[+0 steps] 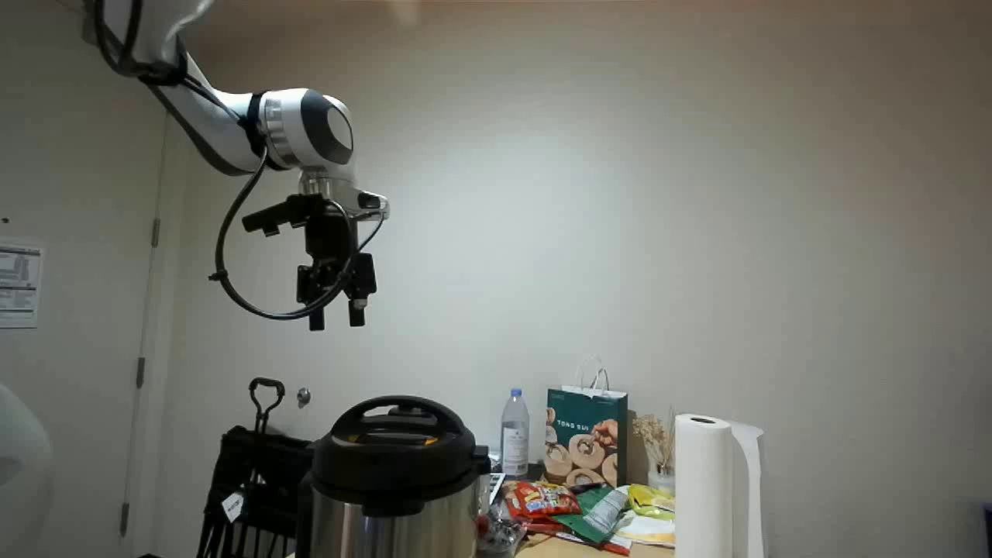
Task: Pick up the cable
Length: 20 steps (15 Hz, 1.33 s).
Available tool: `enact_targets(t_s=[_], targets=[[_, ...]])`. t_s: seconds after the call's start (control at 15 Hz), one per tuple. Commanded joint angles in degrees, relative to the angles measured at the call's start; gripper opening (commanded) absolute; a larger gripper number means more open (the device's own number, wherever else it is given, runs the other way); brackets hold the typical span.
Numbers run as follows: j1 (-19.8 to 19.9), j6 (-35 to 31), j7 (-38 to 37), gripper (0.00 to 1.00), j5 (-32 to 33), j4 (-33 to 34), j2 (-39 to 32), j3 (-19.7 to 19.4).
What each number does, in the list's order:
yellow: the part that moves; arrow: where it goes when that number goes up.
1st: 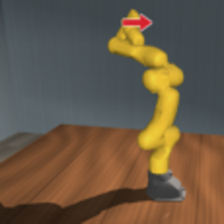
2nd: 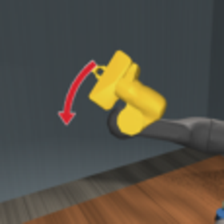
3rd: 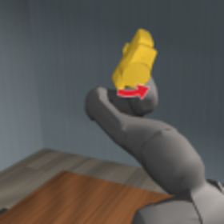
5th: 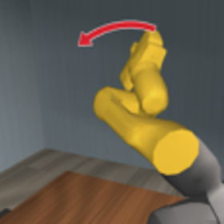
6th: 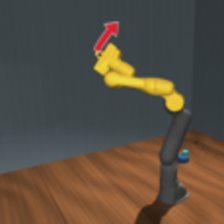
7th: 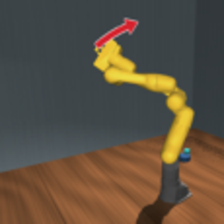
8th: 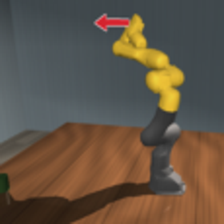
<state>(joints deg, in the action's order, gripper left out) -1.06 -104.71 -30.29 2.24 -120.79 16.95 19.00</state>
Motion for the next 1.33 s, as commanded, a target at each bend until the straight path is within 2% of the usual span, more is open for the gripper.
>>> enact_targets(t_s=[0.0, 0.47, 0.67, 1.07, 1.13, 1.2, 1.27], targets=[[-1.93, 0.12, -0.46, 1.0, 0.56, 0.1, -0.23, -1.69], [-1.77, 0.39, 0.07, 1.0, 0.34, 0.68, -0.57, -2.27], [-0.15, 1.06, 1.89, 1.0, 0.52, 3.84, -1.88, -6.14], [5.88, 0.79, -0.89, 1.0, 2.87, 13.33, -4.11, -15.82], [6.42, 0.88, -1.46, 1.0, 1.94, 14.73, -4.47, -16.94], [5.25, 0.13, 0.29, 1.0, 2.49, 11.6, -3.06, -16.19], [5.74, 0.15, 0.57, 1.0, 2.46, 12.61, -3.28, -17.08]])
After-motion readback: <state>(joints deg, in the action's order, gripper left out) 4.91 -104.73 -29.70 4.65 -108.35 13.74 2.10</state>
